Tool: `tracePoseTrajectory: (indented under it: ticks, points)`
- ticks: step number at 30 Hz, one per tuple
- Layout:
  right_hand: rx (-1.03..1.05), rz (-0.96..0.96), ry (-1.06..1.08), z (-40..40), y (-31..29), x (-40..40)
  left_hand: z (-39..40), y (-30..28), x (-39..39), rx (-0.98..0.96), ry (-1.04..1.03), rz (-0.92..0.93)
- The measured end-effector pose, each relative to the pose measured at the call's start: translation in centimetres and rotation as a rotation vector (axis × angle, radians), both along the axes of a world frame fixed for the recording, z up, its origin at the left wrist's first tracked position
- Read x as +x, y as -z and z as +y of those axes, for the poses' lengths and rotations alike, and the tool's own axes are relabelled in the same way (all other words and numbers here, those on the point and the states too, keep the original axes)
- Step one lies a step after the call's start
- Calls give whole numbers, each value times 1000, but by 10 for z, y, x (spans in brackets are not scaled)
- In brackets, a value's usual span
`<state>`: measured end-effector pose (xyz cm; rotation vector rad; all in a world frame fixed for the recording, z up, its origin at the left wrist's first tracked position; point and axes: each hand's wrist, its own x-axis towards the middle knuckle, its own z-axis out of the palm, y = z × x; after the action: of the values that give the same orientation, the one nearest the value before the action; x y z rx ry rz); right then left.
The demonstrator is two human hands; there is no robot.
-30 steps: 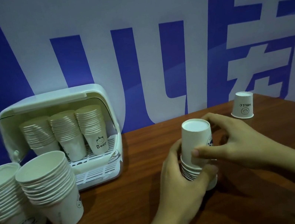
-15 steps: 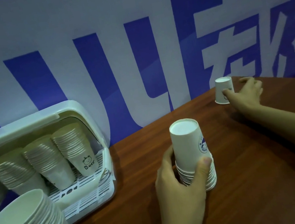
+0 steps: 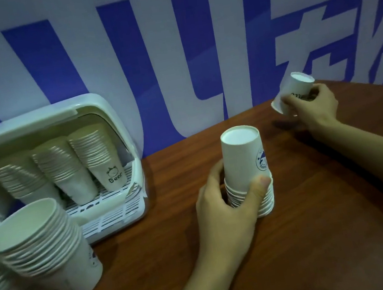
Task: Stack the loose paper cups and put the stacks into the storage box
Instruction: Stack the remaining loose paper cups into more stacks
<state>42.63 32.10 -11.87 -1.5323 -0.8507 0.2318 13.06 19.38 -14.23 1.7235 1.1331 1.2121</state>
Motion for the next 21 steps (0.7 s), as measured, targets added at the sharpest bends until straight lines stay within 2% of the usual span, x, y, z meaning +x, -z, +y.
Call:
tracePoseTrajectory:
  ticks: [4, 6, 8, 13, 21]
  points:
    - [234, -130, -472, -61, -55, -68, -1, -1, 1, -4, 18, 3]
    - [298, -209, -637, -95, -79, -91, -2, -2, 2, 0, 19, 14]
    - [270, -291, -733, -121, -88, -104, -3, -1, 1, 15, 7, 37]
    - [14, -637, -657, -141, -70, -120, -4, 1, 1, 4, -61, 186]
    - [-75, -526, -704, -145, -34, -129, 1, 5, 4, -63, -73, 365]
